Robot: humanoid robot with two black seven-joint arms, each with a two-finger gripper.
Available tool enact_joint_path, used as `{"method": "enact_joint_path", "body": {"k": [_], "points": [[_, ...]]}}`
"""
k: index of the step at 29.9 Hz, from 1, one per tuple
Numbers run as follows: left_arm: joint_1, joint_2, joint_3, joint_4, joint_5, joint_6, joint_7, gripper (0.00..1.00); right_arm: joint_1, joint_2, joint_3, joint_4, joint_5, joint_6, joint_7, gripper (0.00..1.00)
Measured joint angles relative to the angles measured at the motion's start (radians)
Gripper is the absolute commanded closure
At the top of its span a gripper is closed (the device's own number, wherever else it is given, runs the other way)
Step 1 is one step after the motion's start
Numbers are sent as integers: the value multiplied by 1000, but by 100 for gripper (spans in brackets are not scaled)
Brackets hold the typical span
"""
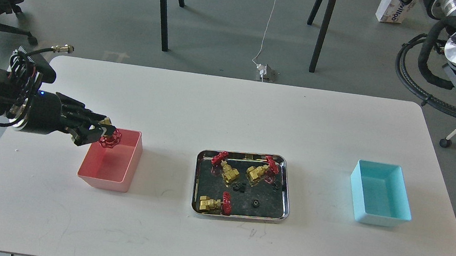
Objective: Place valve in pink box and gear in blue box
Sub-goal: 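Lower the valve into the pink box and open the left gripper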
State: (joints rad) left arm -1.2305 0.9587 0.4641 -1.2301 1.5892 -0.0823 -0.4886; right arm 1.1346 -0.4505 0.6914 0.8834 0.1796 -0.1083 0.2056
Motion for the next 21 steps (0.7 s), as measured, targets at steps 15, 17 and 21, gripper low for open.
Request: {"method": "enact_joint_path", "body": {"k": [15,17,21], "points": [[100,-118,-4,148,-10,46,0,85,-43,-10,7,6,0,2,0,0],[114,-134,-4,172,-11,54,0,85,-43,-10,8,7,0,3,0,0],[142,-173,-3,215,-11,65,0,85,-45,-10,8,7,0,3,0,0]]}}
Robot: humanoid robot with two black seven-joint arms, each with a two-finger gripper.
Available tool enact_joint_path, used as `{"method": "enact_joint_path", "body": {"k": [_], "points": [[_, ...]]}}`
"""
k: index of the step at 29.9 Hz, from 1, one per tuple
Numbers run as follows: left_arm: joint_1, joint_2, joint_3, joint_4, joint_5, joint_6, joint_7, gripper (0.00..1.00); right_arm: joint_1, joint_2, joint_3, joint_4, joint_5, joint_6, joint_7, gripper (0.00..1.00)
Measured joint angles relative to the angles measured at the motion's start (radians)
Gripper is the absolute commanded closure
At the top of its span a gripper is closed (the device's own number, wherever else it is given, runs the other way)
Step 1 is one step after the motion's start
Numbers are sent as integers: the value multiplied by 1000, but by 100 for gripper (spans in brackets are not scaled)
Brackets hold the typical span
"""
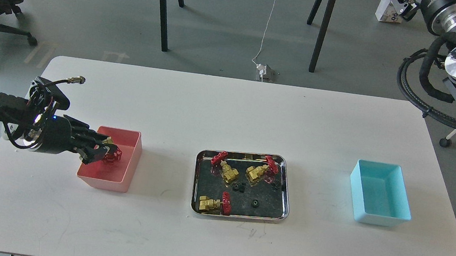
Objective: Place valve in pink box and gear in blue box
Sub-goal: 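Lower the valve into the pink box and open the left gripper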
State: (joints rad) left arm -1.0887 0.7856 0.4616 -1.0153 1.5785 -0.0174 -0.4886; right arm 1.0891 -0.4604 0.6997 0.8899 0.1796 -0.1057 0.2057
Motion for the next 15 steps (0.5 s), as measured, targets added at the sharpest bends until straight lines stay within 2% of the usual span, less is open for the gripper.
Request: {"method": "enact_joint_path", "body": {"k": [10,13,15], "points": [[28,-43,0,31,-3,13,0,80,-13,0,0,0,0,0,1,0],[34,-50,0,43,-3,13,0,77,-15,0,0,0,0,0,1,0],[37,-59,-1,48,-3,15,0,70,-18,0,0,1,0,0,1,0]]}}
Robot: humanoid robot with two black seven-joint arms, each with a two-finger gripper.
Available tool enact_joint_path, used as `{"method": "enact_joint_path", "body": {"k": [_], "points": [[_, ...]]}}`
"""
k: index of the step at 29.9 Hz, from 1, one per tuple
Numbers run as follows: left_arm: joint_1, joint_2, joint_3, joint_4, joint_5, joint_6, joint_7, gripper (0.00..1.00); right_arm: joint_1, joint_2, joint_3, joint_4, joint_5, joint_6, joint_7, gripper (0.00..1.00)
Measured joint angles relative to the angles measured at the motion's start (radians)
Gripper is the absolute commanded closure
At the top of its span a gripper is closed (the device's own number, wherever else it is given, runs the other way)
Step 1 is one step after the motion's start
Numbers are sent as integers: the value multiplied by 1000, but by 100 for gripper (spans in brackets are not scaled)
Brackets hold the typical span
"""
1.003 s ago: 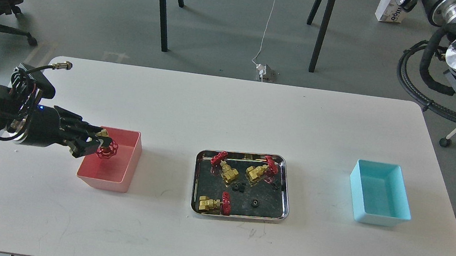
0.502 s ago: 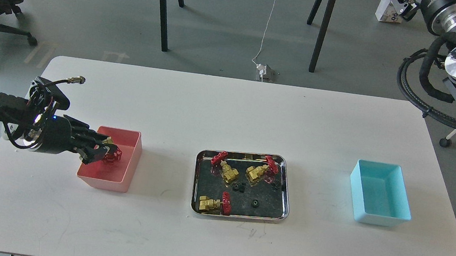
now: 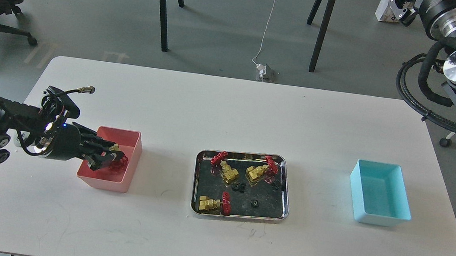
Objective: Place valve in pink box and gear in blue box
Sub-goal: 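Lower the valve into the pink box and open the left gripper, then raise the open left gripper out of the pink box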
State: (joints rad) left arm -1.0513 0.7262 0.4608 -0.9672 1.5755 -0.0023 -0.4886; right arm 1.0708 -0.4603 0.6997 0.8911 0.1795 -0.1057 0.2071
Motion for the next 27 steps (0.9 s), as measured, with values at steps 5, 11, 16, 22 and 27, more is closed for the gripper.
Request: {"method": "enact_joint_path", "body": {"k": [5,11,16,22,27], "points": [[8,-11,0,8,0,7,0,63,-3,0,1,0,0,0,0,0],[10,-12,1,9,1,7,0,58,-6,0,3,8,0,0,0,0],[11,-9,1,9,3,8,0,53,-10,-4,3,21,0,-1,0,0],[11,-4,1,9,2,8,0,43,-12,-6,4,23,0,-3,0,0],[10,3,-33,6,-23,3,0,32,-12,-6,3,24,0,-2,0,0]]}}
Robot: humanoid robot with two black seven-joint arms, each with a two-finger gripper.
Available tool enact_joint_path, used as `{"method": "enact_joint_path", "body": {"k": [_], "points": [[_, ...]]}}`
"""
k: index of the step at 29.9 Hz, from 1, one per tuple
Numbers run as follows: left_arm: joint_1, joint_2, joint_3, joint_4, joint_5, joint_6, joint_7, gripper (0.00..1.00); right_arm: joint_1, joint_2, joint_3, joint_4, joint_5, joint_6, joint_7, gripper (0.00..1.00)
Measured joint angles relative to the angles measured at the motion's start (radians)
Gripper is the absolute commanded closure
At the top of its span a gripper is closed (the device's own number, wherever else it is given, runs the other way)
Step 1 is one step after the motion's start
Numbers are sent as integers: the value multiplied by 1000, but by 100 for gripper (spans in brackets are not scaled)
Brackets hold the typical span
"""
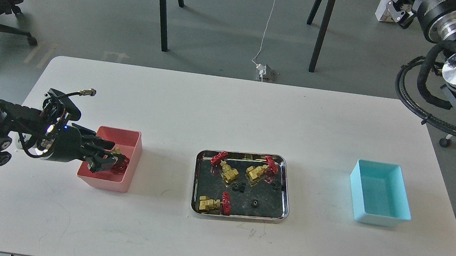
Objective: Place valve in pink box and gear in blue box
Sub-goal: 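Raise the open left gripper out of the pink box, then move the right gripper over the tray toward a black gear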
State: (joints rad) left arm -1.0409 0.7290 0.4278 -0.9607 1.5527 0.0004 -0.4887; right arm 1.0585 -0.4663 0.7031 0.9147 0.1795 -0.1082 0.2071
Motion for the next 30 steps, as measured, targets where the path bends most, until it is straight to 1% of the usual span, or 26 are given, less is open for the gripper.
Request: {"method": "enact_joint_path", "body": {"k": [4,6,9,11,13,15,19,21,23,26,27,30], "points": [[-2,10,-109,-22,-111,-10,0,29,1,-4,-42,-1,-32,6,0,0],[-2,25,-189,-56,-196,-38,0,28,8,-15,-102,-7,-95,9,2,0],[3,42,-330,-120,-342,-136,0,27,28,-37,-207,-6,-249,21,5,0],[15,41,-443,-156,-468,-212,0,27,53,-68,-292,14,-372,49,5,0],[35,28,-547,-180,-592,-269,0,27,101,-109,-412,44,-480,85,6,0],[56,-3,-648,-204,-713,-319,0,26,180,-133,-582,80,-566,125,10,0],[106,-122,-816,-229,-957,-391,0,24,385,-140,-933,175,-685,204,14,0],[135,-189,-891,-231,-1072,-410,0,24,481,-125,-1080,236,-753,243,14,0],[165,-242,-955,-232,-1152,-425,0,23,545,-96,-1186,294,-818,281,14,0],[215,-308,-1043,-233,-1208,-449,0,23,588,-46,-1311,366,-918,330,11,0],[228,-325,-1064,-234,-1214,-455,0,23,593,-23,-1341,376,-949,342,11,1],[258,-368,-1101,-234,-1219,-468,0,22,598,102,-1440,381,-1037,369,9,1]]}}
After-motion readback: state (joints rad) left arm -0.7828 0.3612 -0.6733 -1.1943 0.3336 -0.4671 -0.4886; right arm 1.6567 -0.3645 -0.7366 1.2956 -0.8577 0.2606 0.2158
